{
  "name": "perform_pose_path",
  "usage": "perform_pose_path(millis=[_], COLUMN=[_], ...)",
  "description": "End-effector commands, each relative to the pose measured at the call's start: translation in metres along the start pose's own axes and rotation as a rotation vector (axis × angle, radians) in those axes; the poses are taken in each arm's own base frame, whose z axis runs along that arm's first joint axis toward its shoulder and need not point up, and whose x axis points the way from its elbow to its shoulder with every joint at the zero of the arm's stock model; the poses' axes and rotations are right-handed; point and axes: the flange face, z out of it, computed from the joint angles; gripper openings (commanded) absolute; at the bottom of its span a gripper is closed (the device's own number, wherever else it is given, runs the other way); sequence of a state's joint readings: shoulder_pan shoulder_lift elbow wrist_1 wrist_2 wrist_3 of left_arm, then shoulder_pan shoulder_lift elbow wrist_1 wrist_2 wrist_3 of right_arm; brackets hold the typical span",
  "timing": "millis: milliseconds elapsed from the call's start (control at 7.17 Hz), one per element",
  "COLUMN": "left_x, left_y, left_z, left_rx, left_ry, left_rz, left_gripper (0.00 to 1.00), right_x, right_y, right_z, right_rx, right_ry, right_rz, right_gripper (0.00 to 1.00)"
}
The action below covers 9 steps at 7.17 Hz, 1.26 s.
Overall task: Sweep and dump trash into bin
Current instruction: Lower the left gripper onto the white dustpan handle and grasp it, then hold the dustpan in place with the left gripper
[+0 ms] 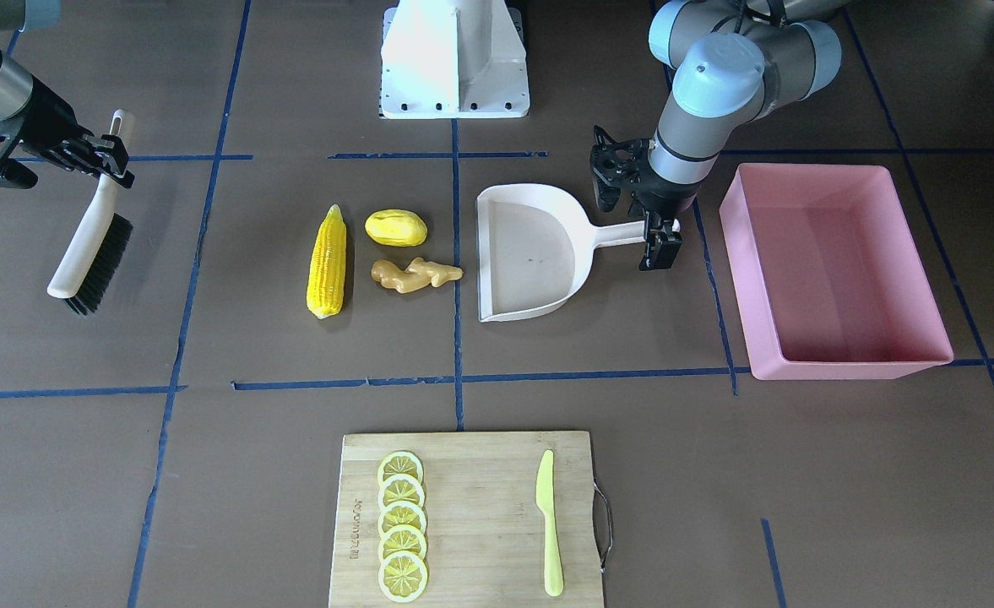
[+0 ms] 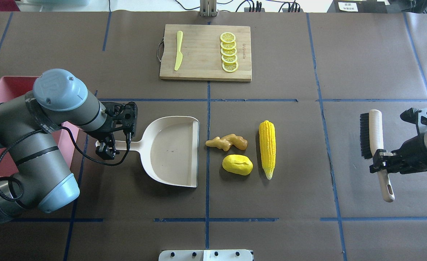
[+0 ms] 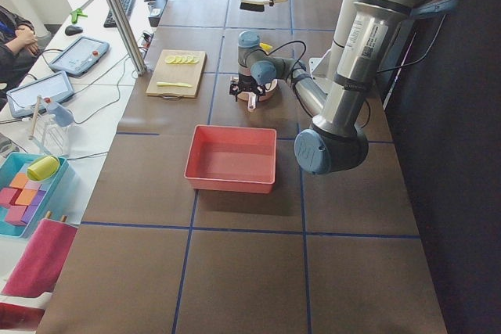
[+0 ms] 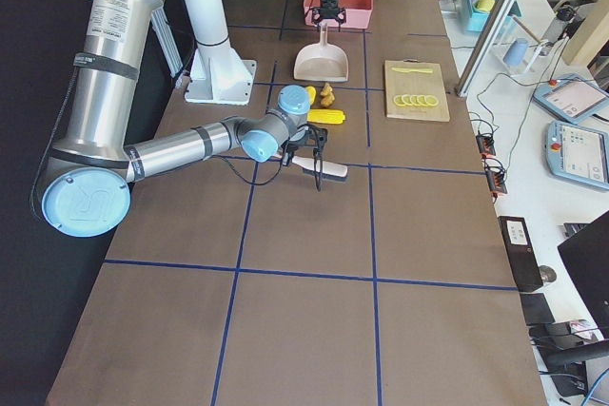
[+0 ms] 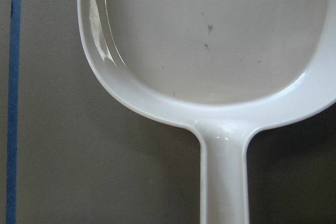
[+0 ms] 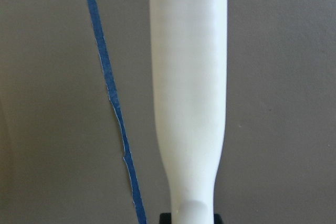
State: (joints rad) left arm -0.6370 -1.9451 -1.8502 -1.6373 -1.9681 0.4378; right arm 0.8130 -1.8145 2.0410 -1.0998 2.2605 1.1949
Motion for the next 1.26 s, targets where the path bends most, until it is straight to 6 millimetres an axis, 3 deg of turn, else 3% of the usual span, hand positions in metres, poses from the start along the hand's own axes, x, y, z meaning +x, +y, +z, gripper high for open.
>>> perform_pose_path(millis=[0, 697, 837, 976, 1116], left_x=[0.002, 0.014, 0.019, 0.019, 0.019], left_y=[0.002, -0.003, 0.004, 0.006, 0.007], left_z=[0.013, 0.021, 0.022, 0.023, 0.024], left_rx=[-0.019, -0.041, -0.046, -0.049, -0.052], left_ry=[0.017, 0.045, 0.049, 0.050, 0.050], left_rz=[-0.006, -0.010, -0.008, -0.009, -0.012], left_gripper=[0.99, 0.99, 0.98, 0.96, 0.84], right_x=[0.000, -0.001, -0.001, 0.000, 0.000], right_y=[0.001, 0.000, 0.000, 0.000, -0.001], right_z=[0.000, 0.000, 0.000, 0.000, 0.001], right_rx=[-0.002, -0.001, 0.000, 0.000, -0.001], right_ry=[0.000, -0.001, -0.002, -0.001, 0.001], right_rz=[-0.001, -0.001, 0.000, 0.001, 0.001], right_gripper=[0.00, 0.00, 0.00, 0.00, 0.00])
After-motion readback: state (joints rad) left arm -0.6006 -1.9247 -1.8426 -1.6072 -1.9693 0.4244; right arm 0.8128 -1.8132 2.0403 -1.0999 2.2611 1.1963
